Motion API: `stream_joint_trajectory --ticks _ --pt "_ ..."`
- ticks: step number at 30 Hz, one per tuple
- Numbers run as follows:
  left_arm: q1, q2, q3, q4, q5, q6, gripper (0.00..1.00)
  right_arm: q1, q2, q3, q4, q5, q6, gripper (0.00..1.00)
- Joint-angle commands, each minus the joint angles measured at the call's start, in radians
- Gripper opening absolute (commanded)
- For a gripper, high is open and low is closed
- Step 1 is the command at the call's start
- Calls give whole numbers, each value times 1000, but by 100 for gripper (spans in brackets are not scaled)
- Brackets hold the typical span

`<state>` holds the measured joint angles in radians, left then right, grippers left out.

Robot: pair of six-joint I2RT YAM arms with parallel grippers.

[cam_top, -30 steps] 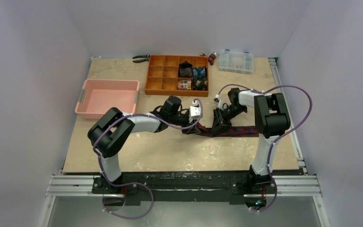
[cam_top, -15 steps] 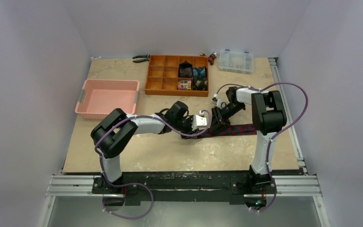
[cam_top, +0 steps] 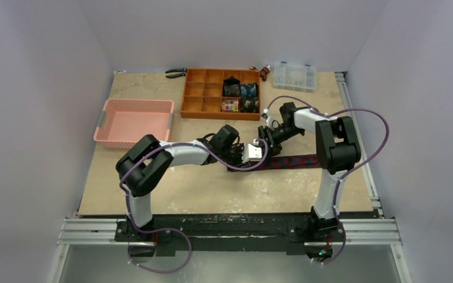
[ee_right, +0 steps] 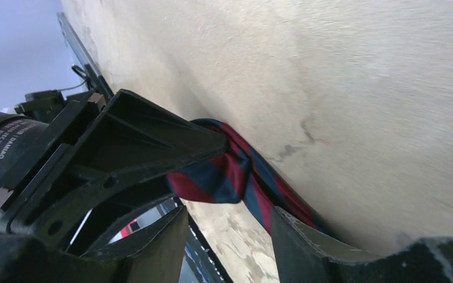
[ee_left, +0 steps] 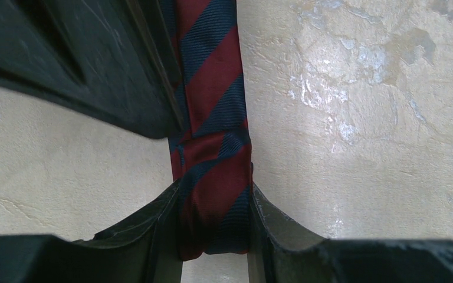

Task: Roll the ties
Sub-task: Roll the tie at the center of the board.

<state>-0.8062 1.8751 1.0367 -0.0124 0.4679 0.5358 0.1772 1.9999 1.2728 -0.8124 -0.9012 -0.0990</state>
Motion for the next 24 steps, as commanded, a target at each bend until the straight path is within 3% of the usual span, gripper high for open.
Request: stream_joint_trajectory --ticks 1,7,17,24 --pt "2 90 -31 -183 -144 46 13 64 -9 -13 78 -86 57 52" --pt "2 98 -21 -187 -141 33 13 99 17 -12 116 -133 90 49" --pt "2 113 -7 -193 -143 27 13 111 56 -64 105 -34 46 36" --pt "2 120 -5 -196 -146 17 14 111 86 -79 108 -25 38 18"
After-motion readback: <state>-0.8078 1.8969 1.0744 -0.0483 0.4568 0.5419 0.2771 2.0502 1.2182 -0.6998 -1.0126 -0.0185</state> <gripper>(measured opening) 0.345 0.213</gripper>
